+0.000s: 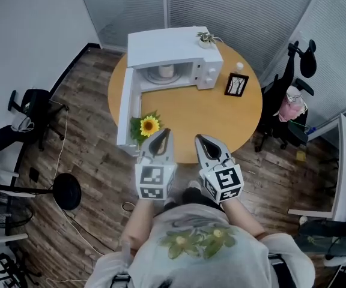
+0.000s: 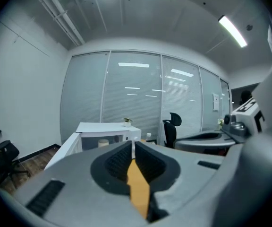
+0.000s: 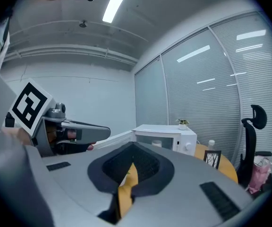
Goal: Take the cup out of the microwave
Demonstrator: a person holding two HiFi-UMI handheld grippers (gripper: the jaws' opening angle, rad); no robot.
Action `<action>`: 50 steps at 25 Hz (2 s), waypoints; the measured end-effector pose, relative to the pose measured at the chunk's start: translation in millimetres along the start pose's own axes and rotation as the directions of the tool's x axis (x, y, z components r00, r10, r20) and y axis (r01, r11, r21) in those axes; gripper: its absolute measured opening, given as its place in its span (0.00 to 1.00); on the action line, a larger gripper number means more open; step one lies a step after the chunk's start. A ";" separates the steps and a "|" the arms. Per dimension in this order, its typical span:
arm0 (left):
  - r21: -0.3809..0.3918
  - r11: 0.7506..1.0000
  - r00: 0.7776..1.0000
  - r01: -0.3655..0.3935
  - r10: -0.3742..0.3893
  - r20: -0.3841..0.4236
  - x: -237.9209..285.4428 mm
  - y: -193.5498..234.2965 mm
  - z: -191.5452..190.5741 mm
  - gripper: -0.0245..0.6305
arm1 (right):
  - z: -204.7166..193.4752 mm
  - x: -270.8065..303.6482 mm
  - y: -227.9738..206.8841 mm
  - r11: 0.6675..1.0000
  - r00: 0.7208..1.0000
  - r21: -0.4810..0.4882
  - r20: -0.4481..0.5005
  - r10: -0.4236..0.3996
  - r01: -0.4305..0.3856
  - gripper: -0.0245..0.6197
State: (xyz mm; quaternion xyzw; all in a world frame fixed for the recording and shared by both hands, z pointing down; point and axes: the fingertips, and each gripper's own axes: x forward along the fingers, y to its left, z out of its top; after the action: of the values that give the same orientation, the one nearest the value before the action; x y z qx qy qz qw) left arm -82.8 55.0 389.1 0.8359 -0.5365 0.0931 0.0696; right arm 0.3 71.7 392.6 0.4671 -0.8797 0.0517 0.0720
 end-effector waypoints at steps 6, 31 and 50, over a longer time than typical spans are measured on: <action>-0.038 0.998 0.996 -0.051 0.054 0.070 26.3 10.0 20.6 0.40 | 1.3 14.1 -22.5 1.000 1.000 -0.001 -0.001 0.021 -0.021 0.06; -0.119 0.963 0.969 -0.242 0.233 -0.082 178.8 20.6 -21.2 0.51 | -15.9 58.9 -129.0 0.996 0.995 0.011 -0.032 0.091 -0.091 0.06; -0.196 0.937 0.936 -0.290 0.236 -0.260 305.4 101.6 -71.8 0.50 | -16.3 141.3 -168.1 0.998 0.996 0.063 -0.087 0.005 0.000 0.06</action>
State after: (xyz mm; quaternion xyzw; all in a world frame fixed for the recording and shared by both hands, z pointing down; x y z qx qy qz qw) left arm -56.8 -241.5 531.0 0.7254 -0.6394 0.1356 0.2158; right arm 62.9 -134.6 437.3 0.4654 -0.8743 0.0999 0.0955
